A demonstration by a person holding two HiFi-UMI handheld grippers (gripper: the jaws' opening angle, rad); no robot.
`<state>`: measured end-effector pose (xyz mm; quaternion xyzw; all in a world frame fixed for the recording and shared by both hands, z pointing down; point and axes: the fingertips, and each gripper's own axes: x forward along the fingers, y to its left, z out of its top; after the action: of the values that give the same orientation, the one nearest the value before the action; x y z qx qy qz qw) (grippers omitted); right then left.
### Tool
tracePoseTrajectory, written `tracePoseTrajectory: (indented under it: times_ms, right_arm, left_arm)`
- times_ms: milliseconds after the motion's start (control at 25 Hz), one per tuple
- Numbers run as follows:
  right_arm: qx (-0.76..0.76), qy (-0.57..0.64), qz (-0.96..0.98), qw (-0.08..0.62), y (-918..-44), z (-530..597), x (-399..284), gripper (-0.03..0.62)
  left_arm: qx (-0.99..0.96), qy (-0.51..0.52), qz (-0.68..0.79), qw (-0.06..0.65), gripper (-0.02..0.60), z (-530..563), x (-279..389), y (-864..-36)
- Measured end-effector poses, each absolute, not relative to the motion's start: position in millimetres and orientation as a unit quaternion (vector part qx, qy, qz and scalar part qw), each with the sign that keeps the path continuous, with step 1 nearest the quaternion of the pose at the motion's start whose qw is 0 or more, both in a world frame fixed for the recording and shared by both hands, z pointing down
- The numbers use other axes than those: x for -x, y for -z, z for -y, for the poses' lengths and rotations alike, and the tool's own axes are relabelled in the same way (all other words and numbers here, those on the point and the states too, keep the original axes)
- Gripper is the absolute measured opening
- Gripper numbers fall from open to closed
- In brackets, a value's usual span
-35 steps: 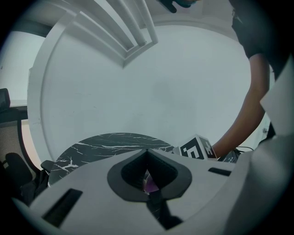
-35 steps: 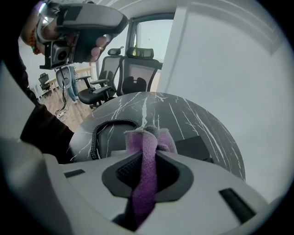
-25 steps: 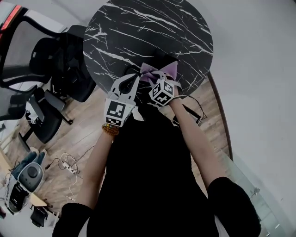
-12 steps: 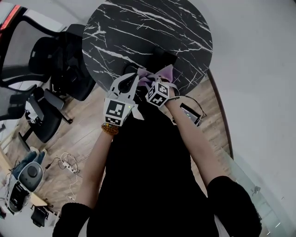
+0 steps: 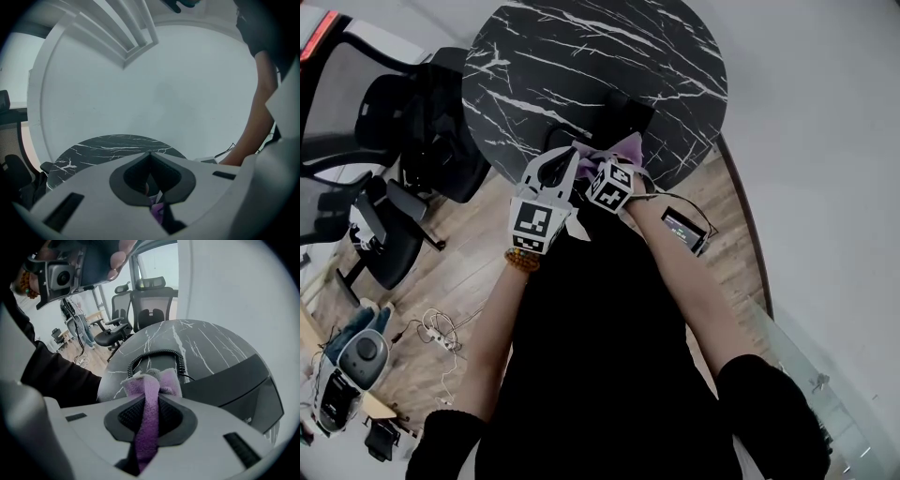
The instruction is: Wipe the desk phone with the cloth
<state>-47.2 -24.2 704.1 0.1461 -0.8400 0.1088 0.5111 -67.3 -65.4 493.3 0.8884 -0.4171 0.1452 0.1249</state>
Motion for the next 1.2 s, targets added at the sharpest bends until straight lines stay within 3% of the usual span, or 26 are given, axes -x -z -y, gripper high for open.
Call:
tracePoseTrajectory:
  times_ms: [160,320,560,760,1200]
  right_arm:
    - [-0.139,-0.193,0.855,0.461,-686.4,19.9,50.2,0.069]
    - [-0.189,-0.236,0.893,0.332,-623.7,43.1,37.6,0.069]
    - [-0.255,-0.321,0.902,0.133,-528.9,70.6,-5.8,0.069]
    - [-0.296,-0.296,0.908,0.019,-463.2,91.4,-46.5,0.069]
    - [-0.350,-0.276,0.892,0.074,-489.3,115.3,-96.9,0.069]
  left_arm:
    - [-0.893,-0.122,0.417,0.115,0.012,66.1,65.3,-482.3]
    - [-0.918,-0.077,0.379,0.094,0.012,61.0,64.1,-460.2]
    - [-0.931,-0.094,0.345,0.070,0.012,56.9,53.3,-453.9]
    - [-0.939,-0.093,0.324,0.067,0.012,58.4,32.6,-452.3]
    - [-0.941,-0.103,0.315,0.064,0.012,50.2,4.9,-453.6]
